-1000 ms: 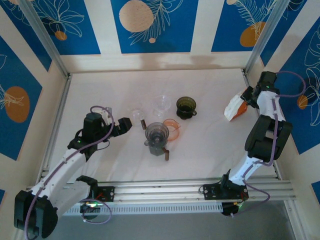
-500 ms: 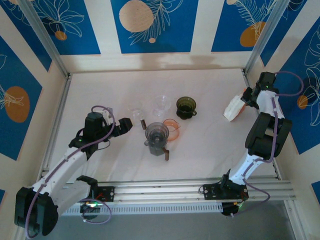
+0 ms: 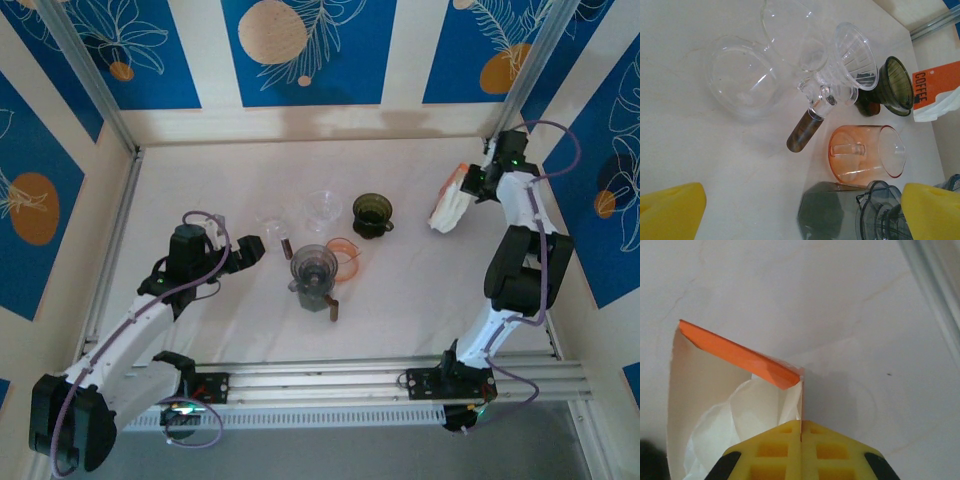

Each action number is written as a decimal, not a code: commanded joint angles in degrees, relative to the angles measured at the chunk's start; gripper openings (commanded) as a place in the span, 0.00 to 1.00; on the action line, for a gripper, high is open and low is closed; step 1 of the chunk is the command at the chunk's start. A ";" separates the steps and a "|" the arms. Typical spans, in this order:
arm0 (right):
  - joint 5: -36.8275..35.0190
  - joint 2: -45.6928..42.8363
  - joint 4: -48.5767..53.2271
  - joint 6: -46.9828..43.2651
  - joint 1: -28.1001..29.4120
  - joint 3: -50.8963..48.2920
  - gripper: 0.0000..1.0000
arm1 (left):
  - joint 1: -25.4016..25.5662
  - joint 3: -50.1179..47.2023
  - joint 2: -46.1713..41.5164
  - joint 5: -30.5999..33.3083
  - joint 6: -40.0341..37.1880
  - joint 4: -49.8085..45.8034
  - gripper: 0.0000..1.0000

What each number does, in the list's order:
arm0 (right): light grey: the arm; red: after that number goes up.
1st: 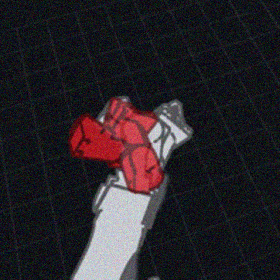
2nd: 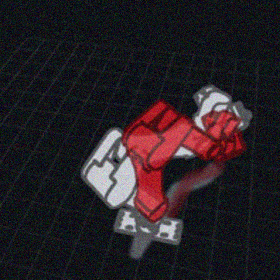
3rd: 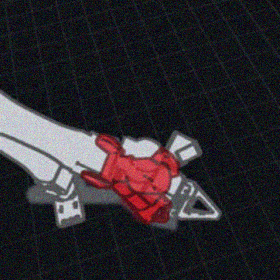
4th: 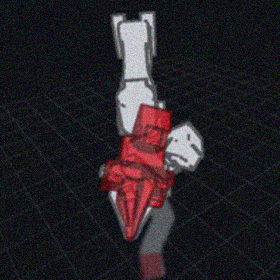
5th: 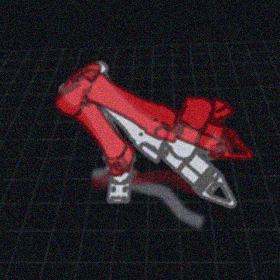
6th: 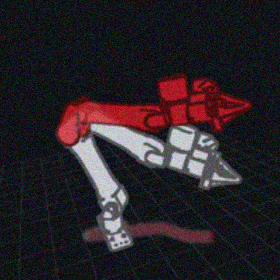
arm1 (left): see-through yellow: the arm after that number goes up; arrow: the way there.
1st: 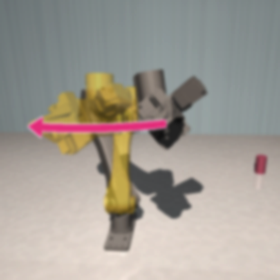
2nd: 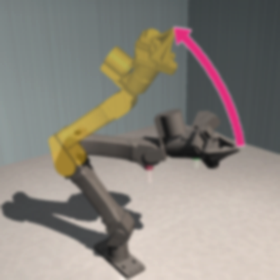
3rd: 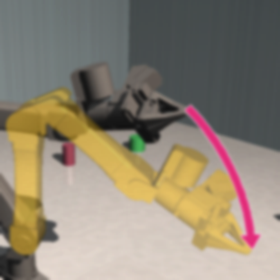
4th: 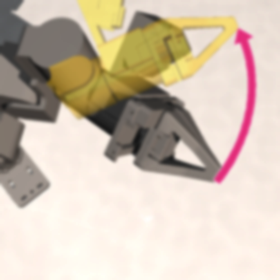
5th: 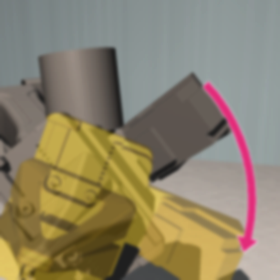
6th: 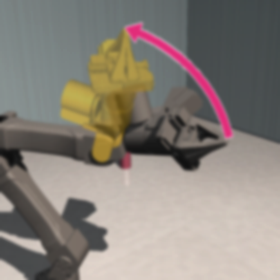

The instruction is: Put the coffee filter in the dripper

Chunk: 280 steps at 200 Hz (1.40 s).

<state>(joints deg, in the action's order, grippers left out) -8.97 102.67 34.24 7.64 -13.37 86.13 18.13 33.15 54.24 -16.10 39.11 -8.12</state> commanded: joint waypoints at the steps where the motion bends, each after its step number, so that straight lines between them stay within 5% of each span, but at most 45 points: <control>1: -0.05 1.28 2.95 -5.86 3.61 3.45 0.03 | 0.08 1.09 -0.15 -1.22 0.35 0.91 1.00; 92: -6.00 9.32 5.53 -12.08 14.11 8.81 0.05 | 0.11 1.32 -0.19 -1.13 0.40 0.57 1.00; 154: -6.14 4.74 3.12 -6.58 13.99 6.65 0.35 | 0.06 1.74 0.15 -1.48 0.79 0.39 1.00; 201: -4.83 -3.94 0.99 -0.11 13.87 2.28 0.44 | 0.06 1.75 0.12 -1.39 0.98 0.09 1.00; 280: -3.96 -10.14 -2.77 6.91 21.97 -11.59 0.29 | 0.06 1.77 0.56 -1.60 1.32 -0.22 1.00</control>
<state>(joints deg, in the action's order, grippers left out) -13.93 91.50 32.69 11.16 8.47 77.97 18.13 33.28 54.24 -16.36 40.18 -8.14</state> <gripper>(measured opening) 0.310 0.998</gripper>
